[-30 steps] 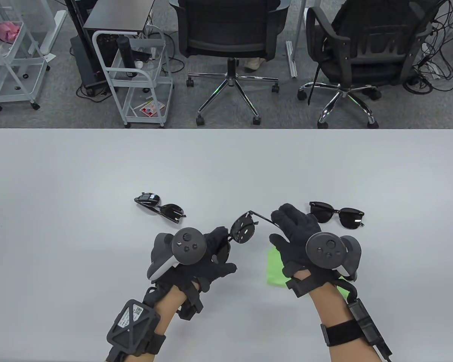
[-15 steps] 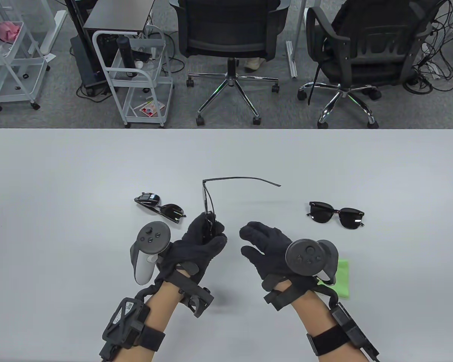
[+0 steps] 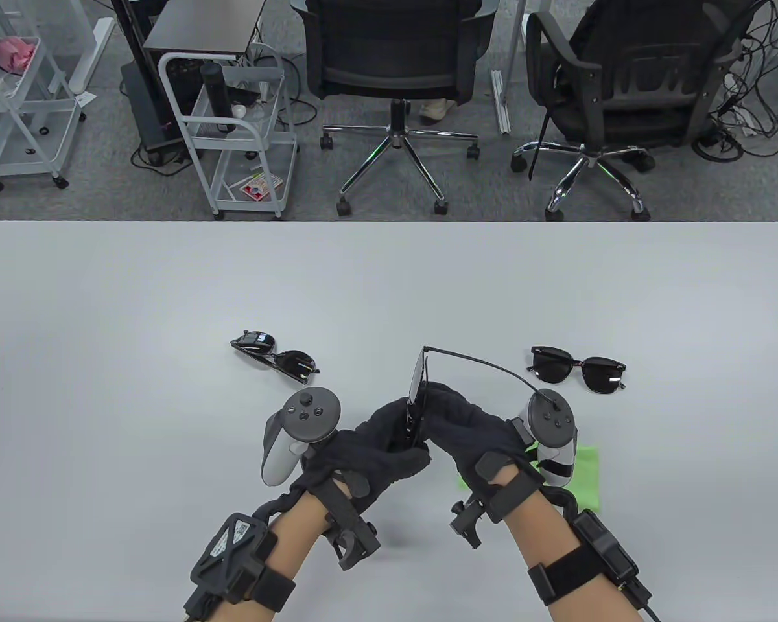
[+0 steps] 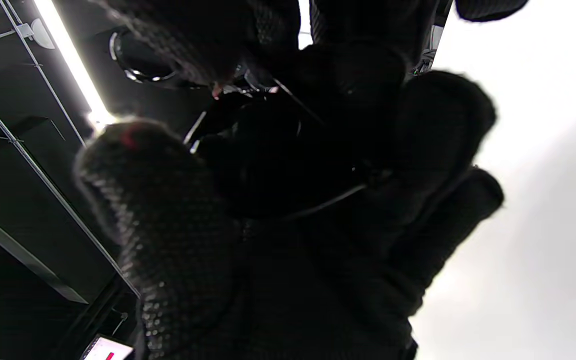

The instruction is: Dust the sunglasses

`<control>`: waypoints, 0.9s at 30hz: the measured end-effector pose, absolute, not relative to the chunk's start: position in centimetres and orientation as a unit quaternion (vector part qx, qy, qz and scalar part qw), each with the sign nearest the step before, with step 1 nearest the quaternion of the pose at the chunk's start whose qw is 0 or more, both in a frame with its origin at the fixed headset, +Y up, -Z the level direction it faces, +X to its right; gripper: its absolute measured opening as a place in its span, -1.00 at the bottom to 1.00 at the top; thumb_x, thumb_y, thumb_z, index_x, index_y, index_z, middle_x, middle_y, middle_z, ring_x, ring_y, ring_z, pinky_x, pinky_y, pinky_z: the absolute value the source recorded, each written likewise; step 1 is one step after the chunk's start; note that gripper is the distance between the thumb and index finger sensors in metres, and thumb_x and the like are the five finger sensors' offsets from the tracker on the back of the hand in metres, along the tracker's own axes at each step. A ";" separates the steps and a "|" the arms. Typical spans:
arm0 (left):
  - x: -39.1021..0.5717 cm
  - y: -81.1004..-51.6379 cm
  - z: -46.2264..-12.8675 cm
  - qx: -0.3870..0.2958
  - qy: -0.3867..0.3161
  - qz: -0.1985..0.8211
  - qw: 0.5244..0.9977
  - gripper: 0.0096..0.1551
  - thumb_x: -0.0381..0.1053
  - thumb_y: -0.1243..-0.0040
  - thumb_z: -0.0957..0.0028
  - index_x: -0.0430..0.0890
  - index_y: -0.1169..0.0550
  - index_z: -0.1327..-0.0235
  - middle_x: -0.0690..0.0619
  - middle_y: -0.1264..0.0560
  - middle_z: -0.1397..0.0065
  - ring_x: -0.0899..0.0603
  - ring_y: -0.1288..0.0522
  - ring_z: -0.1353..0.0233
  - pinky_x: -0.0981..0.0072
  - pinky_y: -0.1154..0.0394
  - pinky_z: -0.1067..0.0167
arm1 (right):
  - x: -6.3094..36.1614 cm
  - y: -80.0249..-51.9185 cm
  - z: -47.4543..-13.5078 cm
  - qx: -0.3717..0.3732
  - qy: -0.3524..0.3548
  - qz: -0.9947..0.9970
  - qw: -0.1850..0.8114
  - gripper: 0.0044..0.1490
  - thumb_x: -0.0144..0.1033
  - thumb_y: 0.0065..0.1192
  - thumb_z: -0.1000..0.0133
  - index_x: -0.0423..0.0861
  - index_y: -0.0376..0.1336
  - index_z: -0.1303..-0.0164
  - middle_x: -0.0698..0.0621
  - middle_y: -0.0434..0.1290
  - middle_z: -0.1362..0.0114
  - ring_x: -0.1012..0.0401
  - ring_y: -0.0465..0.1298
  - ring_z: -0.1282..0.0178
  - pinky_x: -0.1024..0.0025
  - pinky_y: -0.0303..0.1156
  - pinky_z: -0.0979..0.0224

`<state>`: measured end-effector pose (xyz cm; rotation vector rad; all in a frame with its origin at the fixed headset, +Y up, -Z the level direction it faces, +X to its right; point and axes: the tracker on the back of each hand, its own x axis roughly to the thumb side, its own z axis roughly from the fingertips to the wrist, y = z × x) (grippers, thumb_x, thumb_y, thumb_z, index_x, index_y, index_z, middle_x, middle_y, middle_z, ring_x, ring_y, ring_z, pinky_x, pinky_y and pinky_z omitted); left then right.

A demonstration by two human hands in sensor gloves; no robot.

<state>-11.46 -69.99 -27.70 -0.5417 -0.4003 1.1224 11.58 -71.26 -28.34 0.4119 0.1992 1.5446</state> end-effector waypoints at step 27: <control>-16.5 -68.9 -28.6 -0.131 -0.064 0.589 0.795 0.15 0.55 -0.22 0.32 0.15 -0.11 -0.52 0.28 -0.33 -0.54 0.08 -0.60 -0.48 0.03 -0.35 -0.52 | 16.3 -71.6 -28.7 0.006 0.067 0.776 0.627 -0.30 -0.19 0.49 0.02 -0.32 0.42 -0.23 -0.34 0.50 -0.34 -0.29 0.55 -0.20 -0.37 0.30 -0.25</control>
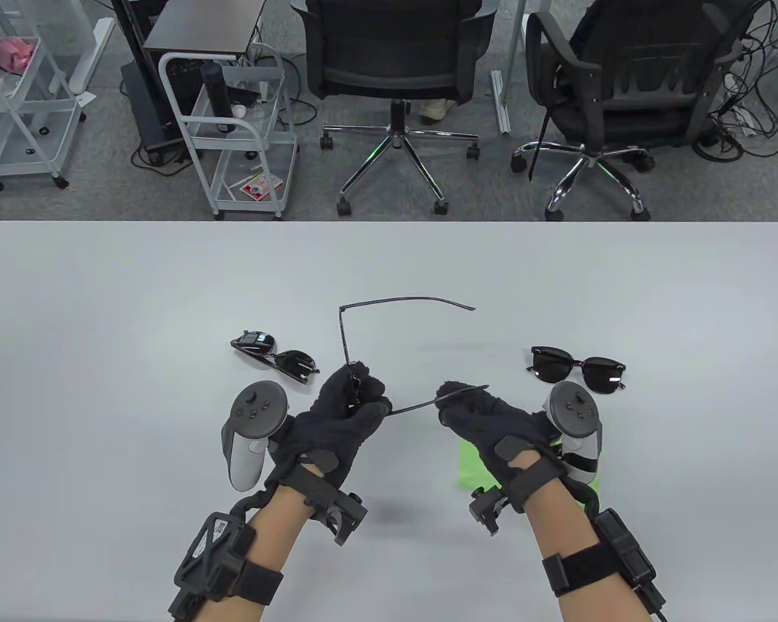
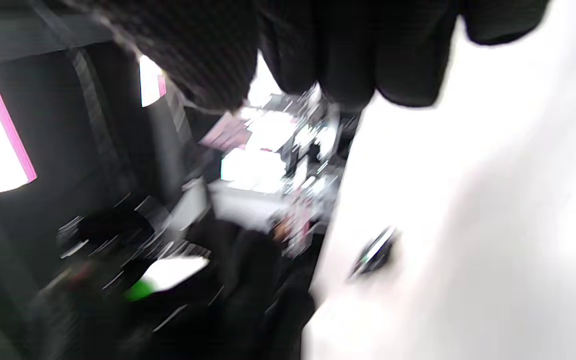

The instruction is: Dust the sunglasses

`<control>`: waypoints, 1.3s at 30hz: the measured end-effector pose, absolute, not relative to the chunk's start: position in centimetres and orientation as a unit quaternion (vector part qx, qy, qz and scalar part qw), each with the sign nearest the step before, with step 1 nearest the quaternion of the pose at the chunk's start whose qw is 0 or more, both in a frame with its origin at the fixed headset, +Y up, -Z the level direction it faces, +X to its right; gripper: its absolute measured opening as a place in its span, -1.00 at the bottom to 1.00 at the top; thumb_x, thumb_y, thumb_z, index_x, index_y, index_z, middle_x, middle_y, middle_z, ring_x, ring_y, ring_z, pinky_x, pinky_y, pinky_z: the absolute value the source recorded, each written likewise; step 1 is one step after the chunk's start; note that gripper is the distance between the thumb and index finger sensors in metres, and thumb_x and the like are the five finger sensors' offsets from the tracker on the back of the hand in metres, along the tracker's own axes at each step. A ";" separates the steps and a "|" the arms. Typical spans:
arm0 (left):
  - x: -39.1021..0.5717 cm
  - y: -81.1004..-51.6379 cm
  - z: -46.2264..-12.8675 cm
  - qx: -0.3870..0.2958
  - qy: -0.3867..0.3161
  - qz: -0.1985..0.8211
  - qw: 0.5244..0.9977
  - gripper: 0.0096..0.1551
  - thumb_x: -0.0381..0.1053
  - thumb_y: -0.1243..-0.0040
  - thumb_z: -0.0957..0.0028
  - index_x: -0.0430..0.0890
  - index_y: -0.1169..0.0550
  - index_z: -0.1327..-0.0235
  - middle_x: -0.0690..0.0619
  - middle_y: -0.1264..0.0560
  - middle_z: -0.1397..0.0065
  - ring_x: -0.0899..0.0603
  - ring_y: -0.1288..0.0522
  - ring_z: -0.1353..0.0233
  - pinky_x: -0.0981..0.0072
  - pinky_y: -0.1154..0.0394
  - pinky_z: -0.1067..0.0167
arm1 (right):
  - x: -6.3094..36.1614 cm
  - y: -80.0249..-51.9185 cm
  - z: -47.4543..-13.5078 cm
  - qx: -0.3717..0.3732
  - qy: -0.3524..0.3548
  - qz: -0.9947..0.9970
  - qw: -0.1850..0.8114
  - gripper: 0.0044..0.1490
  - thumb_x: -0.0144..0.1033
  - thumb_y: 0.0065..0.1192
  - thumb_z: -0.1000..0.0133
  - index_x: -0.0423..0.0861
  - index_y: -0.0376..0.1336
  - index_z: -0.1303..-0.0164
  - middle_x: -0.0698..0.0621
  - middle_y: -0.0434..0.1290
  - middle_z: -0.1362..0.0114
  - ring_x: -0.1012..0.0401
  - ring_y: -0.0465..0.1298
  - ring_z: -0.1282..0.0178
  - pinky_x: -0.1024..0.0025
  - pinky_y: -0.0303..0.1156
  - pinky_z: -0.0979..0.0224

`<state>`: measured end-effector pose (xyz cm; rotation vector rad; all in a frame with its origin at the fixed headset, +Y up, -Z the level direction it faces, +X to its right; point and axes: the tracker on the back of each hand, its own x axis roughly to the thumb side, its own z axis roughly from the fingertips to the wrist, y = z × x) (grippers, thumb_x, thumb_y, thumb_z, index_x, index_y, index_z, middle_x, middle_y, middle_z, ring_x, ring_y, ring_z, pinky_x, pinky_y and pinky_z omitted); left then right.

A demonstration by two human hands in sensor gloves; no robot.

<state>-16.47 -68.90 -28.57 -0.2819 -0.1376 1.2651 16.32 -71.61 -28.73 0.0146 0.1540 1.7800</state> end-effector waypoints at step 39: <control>-12.3 -64.7 -25.6 0.188 -0.101 -0.010 0.977 0.16 0.51 -0.42 0.49 0.14 -0.32 -0.45 0.24 -0.50 -0.42 0.04 -0.72 -0.32 -0.02 -0.40 -0.44 | 16.7 -68.7 -28.0 0.068 -0.064 0.761 0.642 -0.47 -0.21 0.58 0.10 -0.06 0.46 -0.07 -0.04 0.64 -0.21 0.01 0.74 -0.13 -0.17 0.44 -0.33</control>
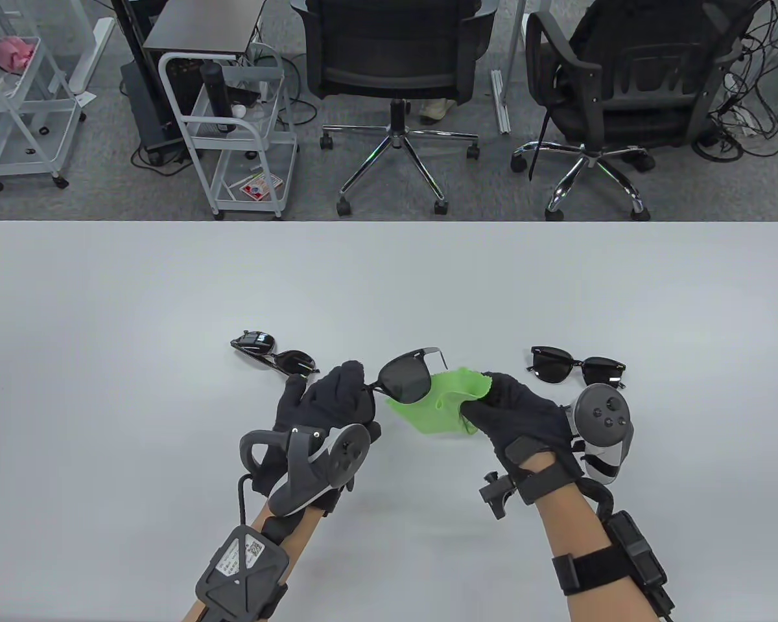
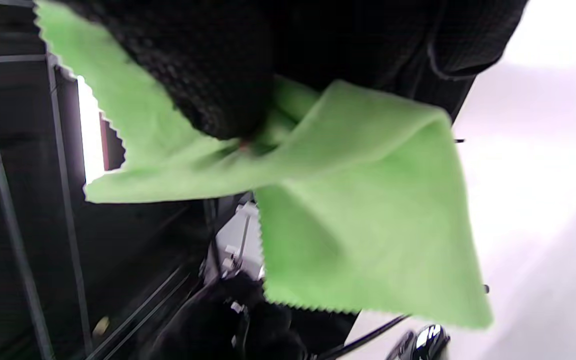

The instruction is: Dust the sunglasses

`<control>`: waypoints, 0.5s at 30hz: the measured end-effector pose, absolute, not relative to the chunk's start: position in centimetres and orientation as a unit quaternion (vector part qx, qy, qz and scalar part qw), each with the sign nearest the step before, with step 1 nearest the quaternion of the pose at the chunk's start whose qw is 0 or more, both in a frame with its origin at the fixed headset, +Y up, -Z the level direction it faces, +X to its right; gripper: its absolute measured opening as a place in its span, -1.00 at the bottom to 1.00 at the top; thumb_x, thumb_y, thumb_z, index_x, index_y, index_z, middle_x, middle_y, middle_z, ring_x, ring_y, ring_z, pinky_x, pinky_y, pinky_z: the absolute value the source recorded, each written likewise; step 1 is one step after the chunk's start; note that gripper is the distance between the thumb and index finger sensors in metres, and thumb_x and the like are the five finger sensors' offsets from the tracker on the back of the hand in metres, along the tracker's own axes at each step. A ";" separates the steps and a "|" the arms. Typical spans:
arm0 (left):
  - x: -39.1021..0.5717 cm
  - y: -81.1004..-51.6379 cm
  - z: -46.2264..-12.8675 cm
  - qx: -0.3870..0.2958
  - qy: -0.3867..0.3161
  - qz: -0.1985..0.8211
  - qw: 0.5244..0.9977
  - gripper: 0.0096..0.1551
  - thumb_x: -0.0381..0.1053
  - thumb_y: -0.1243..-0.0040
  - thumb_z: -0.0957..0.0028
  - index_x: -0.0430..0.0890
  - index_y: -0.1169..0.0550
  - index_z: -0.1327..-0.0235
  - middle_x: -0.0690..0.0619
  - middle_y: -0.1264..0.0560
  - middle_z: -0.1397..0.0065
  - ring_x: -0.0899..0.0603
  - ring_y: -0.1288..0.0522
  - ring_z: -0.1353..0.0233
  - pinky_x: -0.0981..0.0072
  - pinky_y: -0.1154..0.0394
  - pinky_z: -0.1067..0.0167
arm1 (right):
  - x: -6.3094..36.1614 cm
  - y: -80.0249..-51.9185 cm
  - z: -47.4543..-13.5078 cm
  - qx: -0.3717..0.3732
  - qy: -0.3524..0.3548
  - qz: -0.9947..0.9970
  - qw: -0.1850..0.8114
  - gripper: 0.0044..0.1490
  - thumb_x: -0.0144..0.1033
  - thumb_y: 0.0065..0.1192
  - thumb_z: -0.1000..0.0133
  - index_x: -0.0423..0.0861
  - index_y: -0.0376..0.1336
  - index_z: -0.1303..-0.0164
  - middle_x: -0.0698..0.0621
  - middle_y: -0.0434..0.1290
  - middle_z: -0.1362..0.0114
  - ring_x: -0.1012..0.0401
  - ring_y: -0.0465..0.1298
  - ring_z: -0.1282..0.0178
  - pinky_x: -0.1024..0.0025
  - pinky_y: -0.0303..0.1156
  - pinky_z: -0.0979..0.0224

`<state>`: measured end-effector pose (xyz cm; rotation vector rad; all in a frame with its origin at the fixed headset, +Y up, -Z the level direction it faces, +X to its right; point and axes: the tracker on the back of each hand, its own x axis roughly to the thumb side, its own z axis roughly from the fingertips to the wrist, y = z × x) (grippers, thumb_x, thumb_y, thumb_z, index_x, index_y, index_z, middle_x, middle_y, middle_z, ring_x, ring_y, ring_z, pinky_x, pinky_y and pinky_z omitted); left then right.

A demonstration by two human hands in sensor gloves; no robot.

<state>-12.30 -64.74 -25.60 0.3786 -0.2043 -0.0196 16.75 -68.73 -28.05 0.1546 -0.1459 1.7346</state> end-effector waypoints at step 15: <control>-10.4 -64.6 -24.6 0.232 -0.138 -0.043 0.962 0.15 0.49 -0.43 0.48 0.13 -0.31 -0.44 0.25 -0.49 -0.39 0.02 -0.69 -0.32 -0.06 -0.38 -0.45 | 14.8 -69.2 -27.1 0.030 -0.048 0.716 0.696 -0.33 -0.14 0.59 0.08 -0.19 0.43 -0.17 -0.08 0.68 -0.12 0.02 0.78 0.02 -0.14 0.49 -0.25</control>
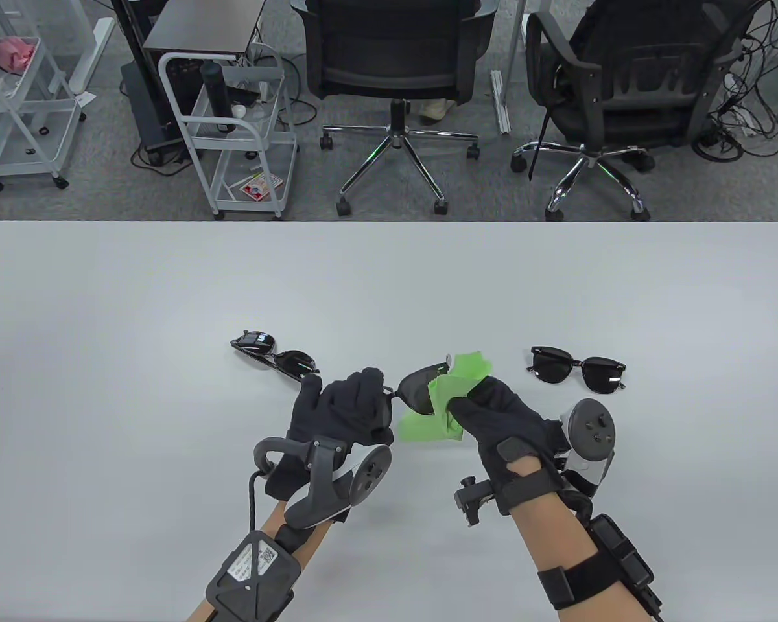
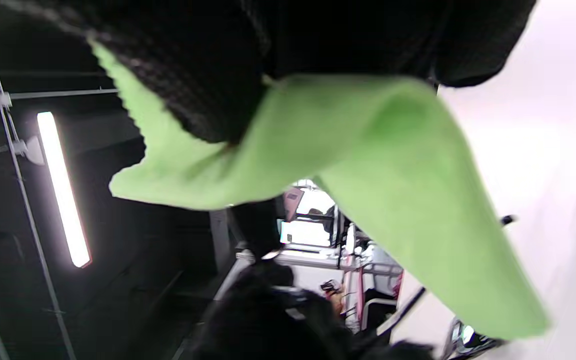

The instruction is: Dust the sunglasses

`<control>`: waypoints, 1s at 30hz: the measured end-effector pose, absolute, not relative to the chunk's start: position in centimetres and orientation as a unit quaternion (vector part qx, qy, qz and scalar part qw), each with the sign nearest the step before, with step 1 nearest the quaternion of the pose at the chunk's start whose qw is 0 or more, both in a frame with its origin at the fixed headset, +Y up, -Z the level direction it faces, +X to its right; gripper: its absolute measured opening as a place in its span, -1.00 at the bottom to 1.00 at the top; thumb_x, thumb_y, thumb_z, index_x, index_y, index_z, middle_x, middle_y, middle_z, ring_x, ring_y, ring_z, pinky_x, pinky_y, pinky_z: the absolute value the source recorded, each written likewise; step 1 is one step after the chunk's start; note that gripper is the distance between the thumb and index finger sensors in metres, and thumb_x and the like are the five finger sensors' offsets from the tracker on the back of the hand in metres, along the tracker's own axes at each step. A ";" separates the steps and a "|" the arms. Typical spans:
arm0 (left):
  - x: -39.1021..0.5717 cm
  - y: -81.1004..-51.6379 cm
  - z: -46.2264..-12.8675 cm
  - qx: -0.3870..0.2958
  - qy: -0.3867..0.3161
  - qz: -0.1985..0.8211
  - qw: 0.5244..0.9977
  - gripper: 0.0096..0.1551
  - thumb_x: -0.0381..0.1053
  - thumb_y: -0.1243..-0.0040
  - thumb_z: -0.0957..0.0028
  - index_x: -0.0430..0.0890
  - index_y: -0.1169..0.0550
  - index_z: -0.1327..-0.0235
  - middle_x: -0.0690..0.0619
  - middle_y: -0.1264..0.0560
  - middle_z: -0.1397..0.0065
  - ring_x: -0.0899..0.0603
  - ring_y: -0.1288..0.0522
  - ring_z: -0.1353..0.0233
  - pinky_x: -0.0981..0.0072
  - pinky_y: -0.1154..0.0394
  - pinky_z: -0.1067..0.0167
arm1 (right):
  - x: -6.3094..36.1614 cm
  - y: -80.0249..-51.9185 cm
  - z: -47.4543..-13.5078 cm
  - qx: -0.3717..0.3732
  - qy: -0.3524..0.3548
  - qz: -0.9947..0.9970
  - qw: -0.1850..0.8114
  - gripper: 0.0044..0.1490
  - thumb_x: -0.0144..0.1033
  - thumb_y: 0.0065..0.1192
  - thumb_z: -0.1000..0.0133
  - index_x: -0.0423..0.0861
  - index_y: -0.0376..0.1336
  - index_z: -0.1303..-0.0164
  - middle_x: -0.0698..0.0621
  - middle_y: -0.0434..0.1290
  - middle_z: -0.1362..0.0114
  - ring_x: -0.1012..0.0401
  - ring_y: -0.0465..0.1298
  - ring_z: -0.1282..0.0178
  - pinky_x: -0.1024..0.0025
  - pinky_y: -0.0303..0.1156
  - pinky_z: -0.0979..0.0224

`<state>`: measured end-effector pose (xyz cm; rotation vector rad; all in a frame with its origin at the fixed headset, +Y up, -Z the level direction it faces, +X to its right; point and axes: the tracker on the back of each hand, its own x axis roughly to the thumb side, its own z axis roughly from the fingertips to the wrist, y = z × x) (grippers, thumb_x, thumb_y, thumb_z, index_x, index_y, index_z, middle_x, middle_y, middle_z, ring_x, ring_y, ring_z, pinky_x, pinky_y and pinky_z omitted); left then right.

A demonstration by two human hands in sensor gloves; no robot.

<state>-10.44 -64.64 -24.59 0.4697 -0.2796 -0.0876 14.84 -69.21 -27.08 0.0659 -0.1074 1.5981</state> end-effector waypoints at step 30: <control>-8.4 -65.5 -24.1 0.254 -0.231 -0.157 0.926 0.20 0.37 -0.56 0.51 0.22 -0.24 -0.46 0.33 -0.45 -0.38 0.17 -0.66 -0.26 0.04 -0.39 -0.50 | 13.8 -70.2 -27.9 0.044 -0.042 0.722 0.689 -0.51 -0.07 0.60 0.13 -0.10 0.54 0.11 0.05 0.72 0.07 0.08 0.74 0.10 -0.14 0.46 -0.29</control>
